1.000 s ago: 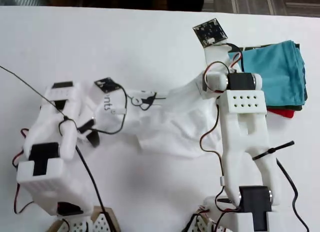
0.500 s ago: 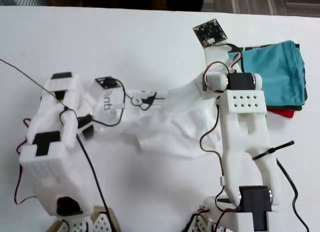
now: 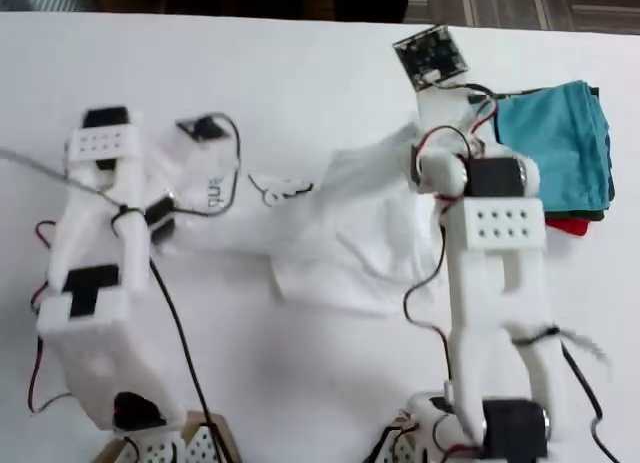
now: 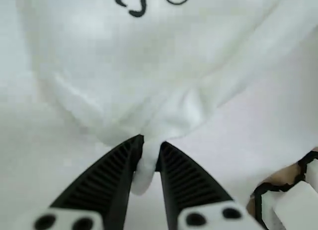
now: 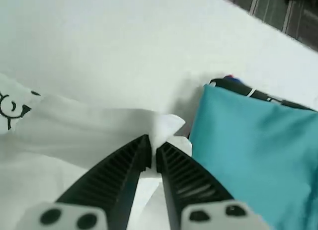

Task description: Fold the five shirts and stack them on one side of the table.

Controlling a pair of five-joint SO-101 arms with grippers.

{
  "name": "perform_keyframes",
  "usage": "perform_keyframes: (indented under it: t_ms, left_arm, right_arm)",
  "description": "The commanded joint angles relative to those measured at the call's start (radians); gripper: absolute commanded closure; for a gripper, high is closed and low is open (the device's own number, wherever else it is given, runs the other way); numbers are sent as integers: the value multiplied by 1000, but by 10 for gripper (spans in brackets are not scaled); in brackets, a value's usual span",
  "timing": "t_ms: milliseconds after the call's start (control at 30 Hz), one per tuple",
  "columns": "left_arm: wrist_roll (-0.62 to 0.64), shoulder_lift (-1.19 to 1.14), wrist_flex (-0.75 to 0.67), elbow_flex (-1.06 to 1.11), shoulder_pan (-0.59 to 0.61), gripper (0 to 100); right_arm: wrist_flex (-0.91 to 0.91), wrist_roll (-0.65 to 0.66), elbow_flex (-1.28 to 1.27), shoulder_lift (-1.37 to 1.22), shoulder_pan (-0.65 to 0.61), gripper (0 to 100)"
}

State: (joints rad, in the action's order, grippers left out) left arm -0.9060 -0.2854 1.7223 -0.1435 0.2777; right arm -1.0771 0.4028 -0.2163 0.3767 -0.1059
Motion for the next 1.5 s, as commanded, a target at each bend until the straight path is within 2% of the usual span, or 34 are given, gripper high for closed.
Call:
perform_keyframes:
  t_ms: [0, 267, 467, 900, 1133, 1300, 1467]
  left_arm:
    - [57, 222, 52, -45, 17, 972]
    - [84, 565, 46, -54, 38, 972]
    - [117, 735, -32, -56, 95, 973]
    - [114, 1053, -44, -56, 173, 973]
    - [114, 1094, -57, -47, 178, 973]
    - [114, 1094, -86, -45, 178, 973]
    - [114, 1071, -87, 5, 178, 973]
  right_arm:
    - [27, 2, 9, 125, 12, 978]
    - [185, 2, 11, 318, 13, 978]
    - [328, 6, 12, 409, 12, 978]
    - [302, 9, 107, 644, 5, 978]
    - [395, 23, 106, 642, 4, 978]
    - [516, 135, 107, 533, 4, 978]
    - [559, 232, 121, 498, 4, 978]
